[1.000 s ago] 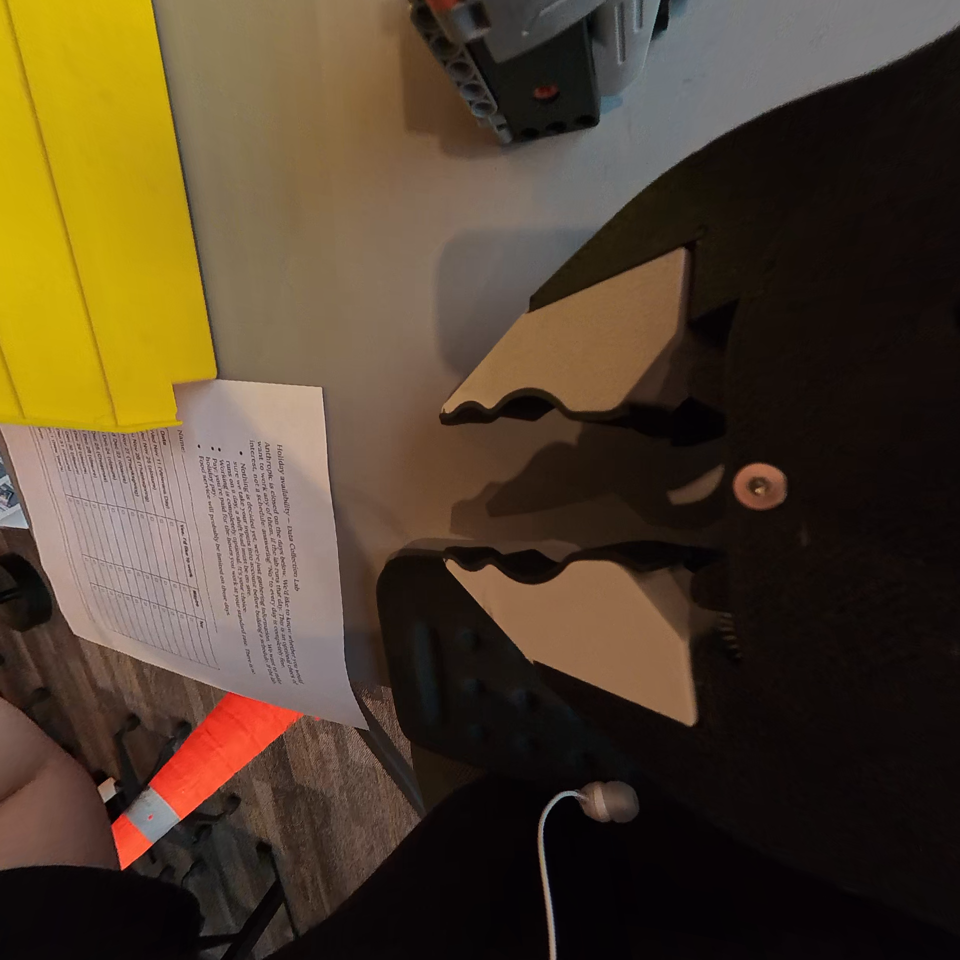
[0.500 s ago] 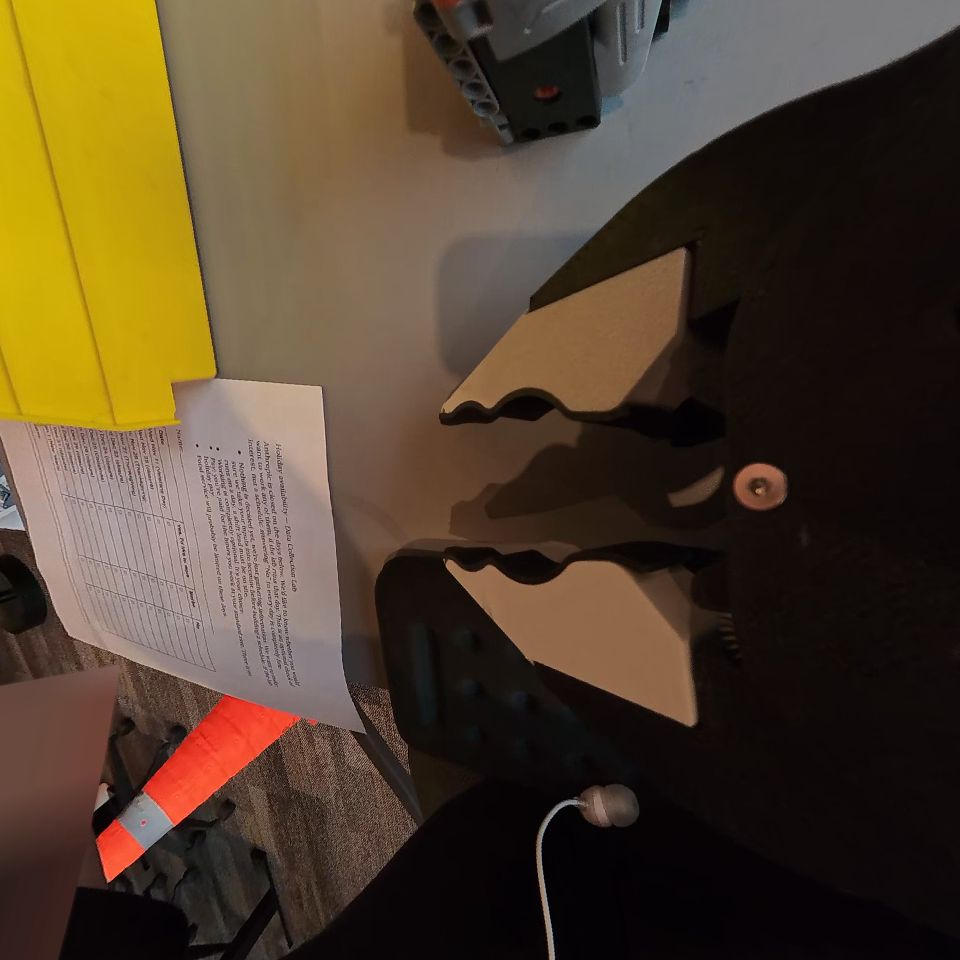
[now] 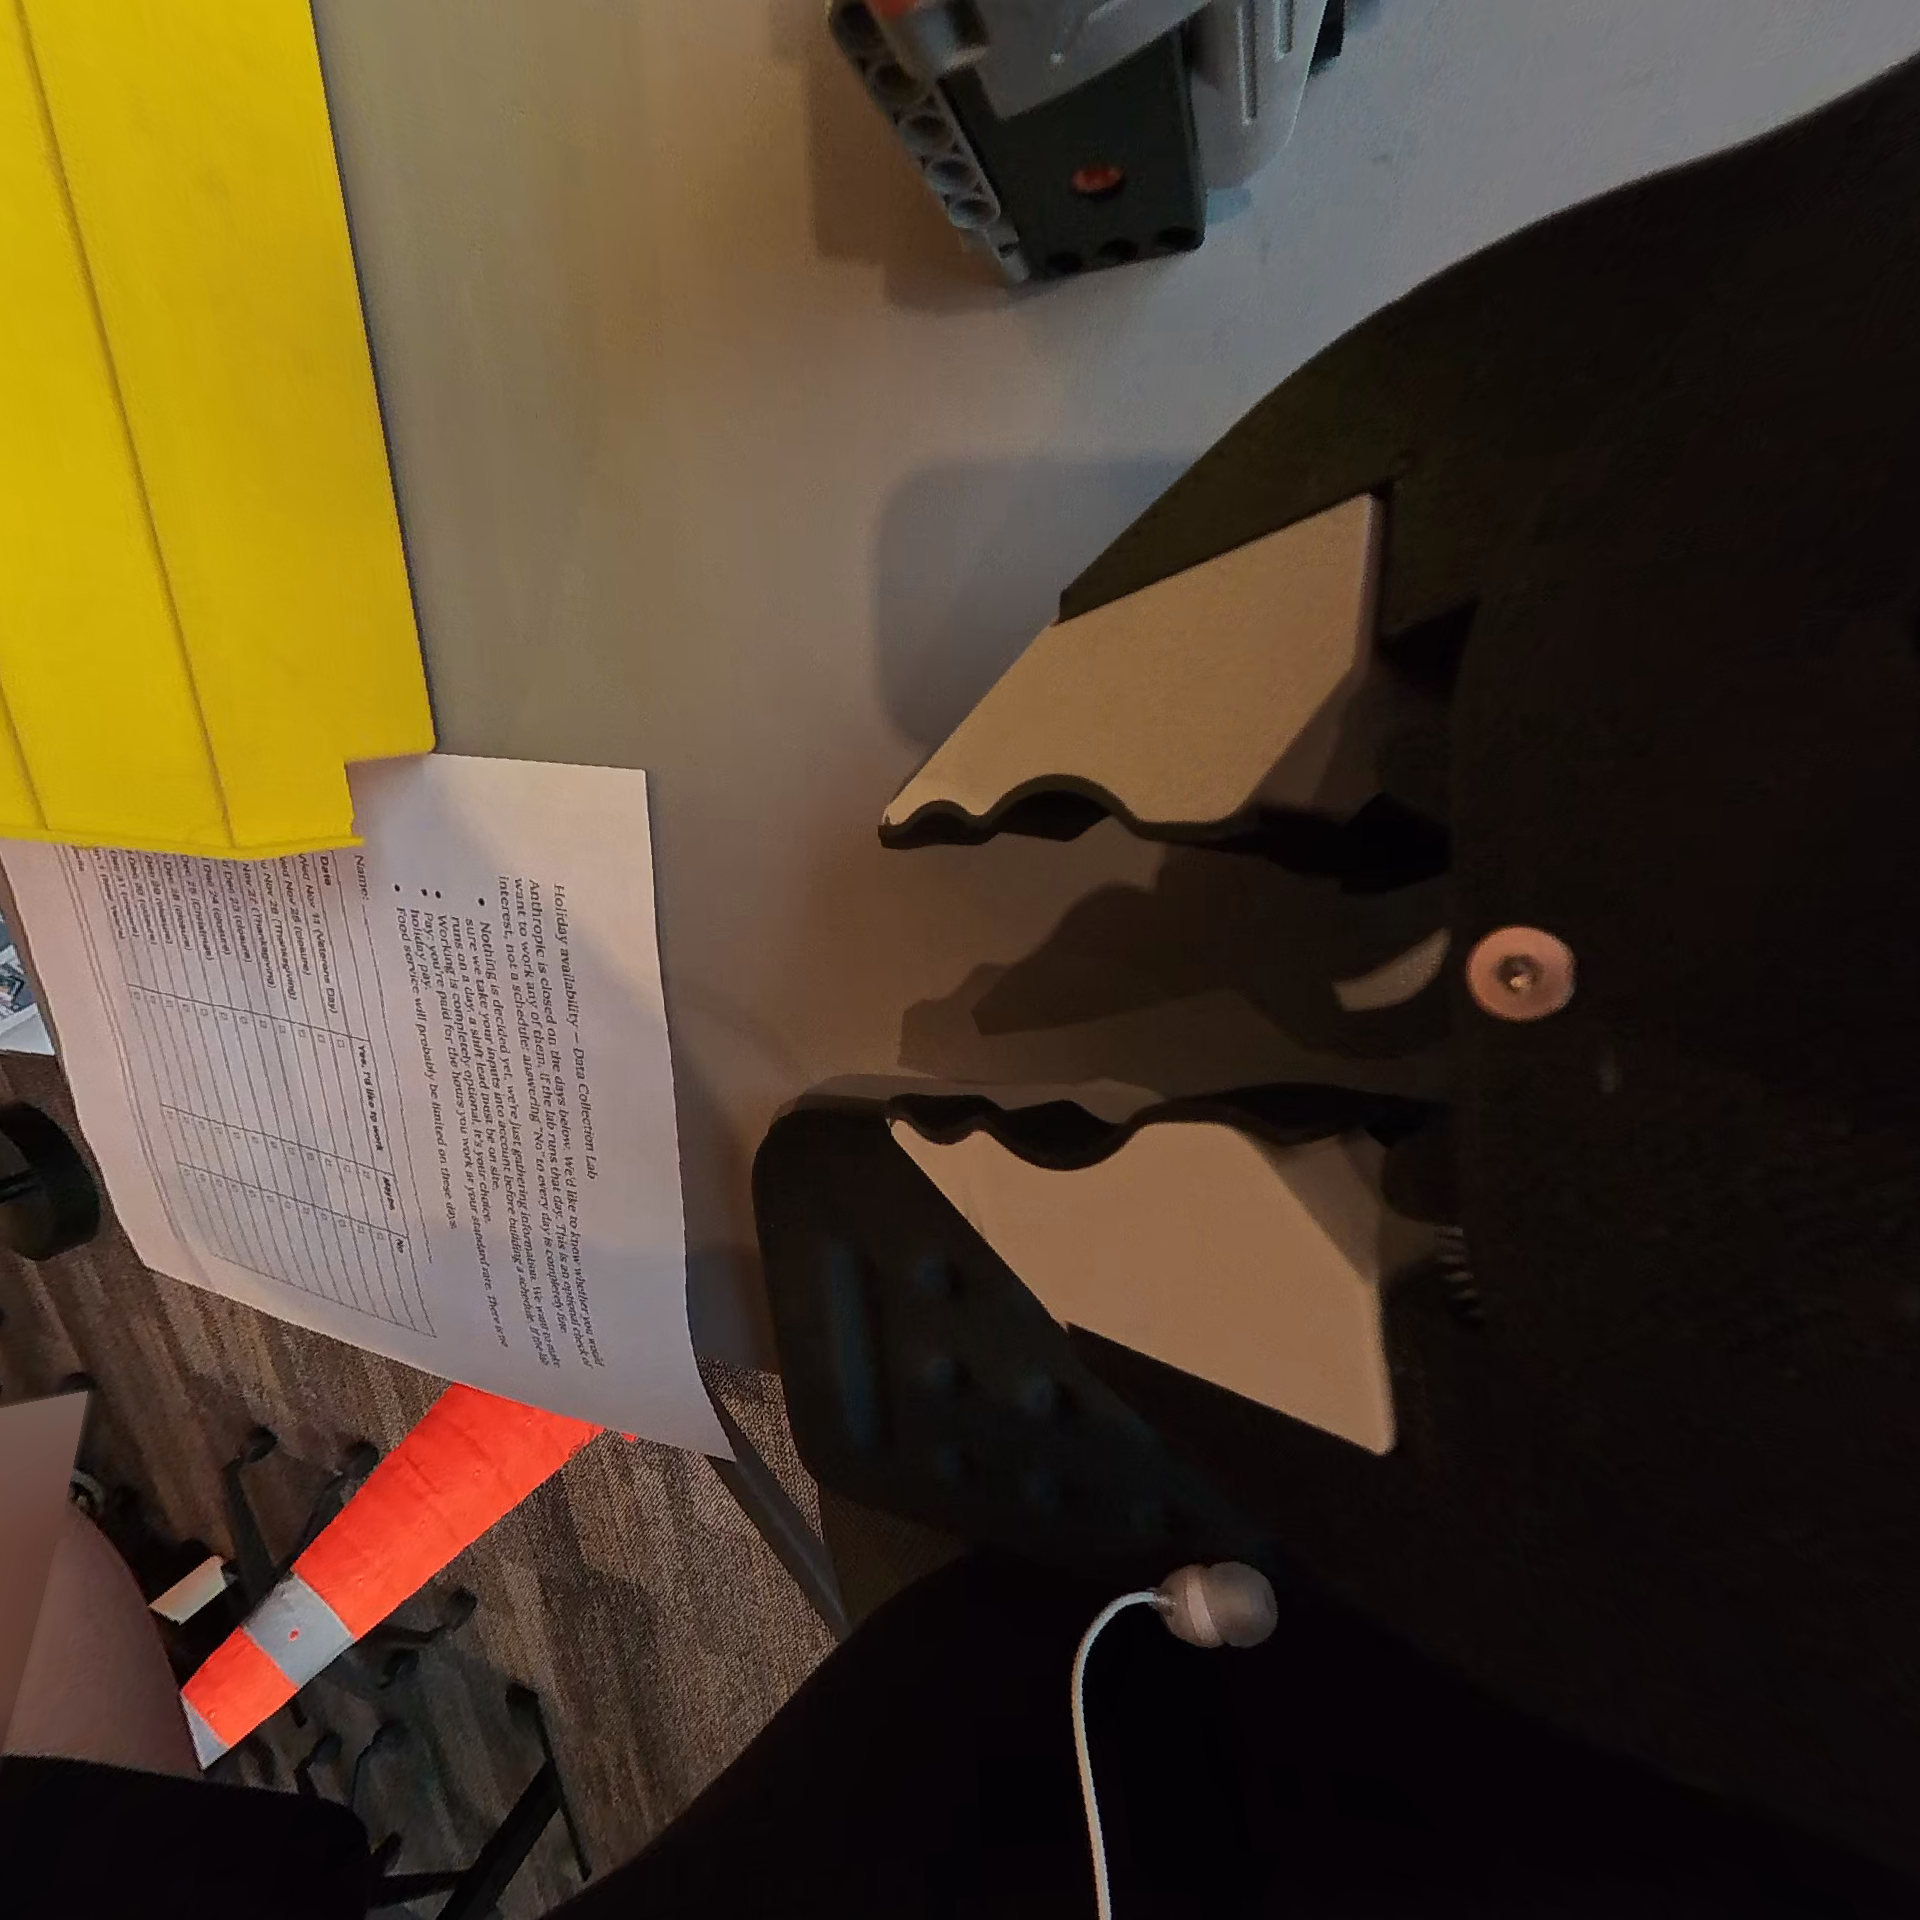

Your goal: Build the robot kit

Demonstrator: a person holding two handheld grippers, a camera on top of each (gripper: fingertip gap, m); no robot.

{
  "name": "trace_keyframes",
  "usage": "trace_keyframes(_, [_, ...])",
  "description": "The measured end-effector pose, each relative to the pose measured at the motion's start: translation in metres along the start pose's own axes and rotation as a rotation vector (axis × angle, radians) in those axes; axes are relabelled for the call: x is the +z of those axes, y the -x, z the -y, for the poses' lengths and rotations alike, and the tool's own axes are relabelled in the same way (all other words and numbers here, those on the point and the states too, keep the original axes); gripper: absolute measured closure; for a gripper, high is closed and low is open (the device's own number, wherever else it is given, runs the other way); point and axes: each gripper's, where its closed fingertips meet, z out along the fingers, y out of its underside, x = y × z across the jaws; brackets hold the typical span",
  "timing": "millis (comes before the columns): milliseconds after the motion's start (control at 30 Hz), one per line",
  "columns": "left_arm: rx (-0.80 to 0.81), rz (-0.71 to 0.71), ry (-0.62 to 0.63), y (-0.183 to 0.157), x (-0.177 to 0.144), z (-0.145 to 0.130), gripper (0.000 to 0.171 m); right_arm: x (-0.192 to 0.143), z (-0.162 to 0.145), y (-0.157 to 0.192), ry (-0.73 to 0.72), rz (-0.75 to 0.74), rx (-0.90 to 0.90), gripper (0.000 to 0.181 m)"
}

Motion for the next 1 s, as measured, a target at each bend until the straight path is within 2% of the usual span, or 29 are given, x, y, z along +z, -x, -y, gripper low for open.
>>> trace_keyframes(133, [0.004, -0.016, -0.002, -0.003, 0.002, 0.0, 0.165, 0.0, 0.0, 0.0, -0.002, 0.002, 0.004, 0.134])
trace_keyframes(267, [-0.055, 0.0, -0.004, 0.003, -0.002, -0.007, 0.165, 0.001, 0.0, 0.0, 0.001, 0.0, -0.003, 0.134])
trace_keyframes(367, [-0.125, -0.001, -0.068, 0.003, -0.013, -0.004, 0.165, 0.002, 0.0, 0.001, 0.005, -0.008, -0.015, 0.133])
trace_keyframes(500, [-0.202, 0.122, -0.123, 0.009, -0.039, -0.004, 0.166, 0.003, 0.001, 0.007, -0.001, -0.009, -0.066, 0.135])
trace_keyframes(533, [-0.227, 0.174, -0.14, 0.011, -0.049, -0.002, 0.166, -0.002, 0.01, 0.011, -0.053, -0.016, -0.12, 0.139])
trace_keyframes(567, [-0.256, 0.228, -0.158, 0.012, -0.06, -0.001, 0.166, -0.012, 0.023, 0.009, -0.133, -0.084, -0.162, 0.142])
trace_keyframes(633, [-0.303, 0.315, -0.199, 0.003, -0.087, 0.005, 0.166, -0.053, 0.047, 0.002, -0.292, -0.232, -0.185, 0.142])
trace_keyframes(700, [-0.313, 0.396, -0.271, -0.016, -0.116, 0.019, 0.166, -0.118, 0.053, -0.017, -0.408, -0.454, -0.204, 0.143])
trace_keyframes(800, [-0.279, 0.459, -0.372, -0.056, -0.146, 0.054, 0.167, -0.237, 0.024, -0.049, -0.503, -0.831, -0.183, 0.146])
trace_keyframes(900, [-0.262, 0.366, -0.487, -0.099, -0.136, 0.114, 0.166, -0.319, -0.028, -0.064, -0.555, -1.036, -0.081, 0.147])
trace_keyframes(1000, [-0.281, 0.185, -0.608, -0.133, -0.093, 0.188, 0.166, -0.346, -0.073, -0.064, -0.562, -1.104, -0.029, 0.147])
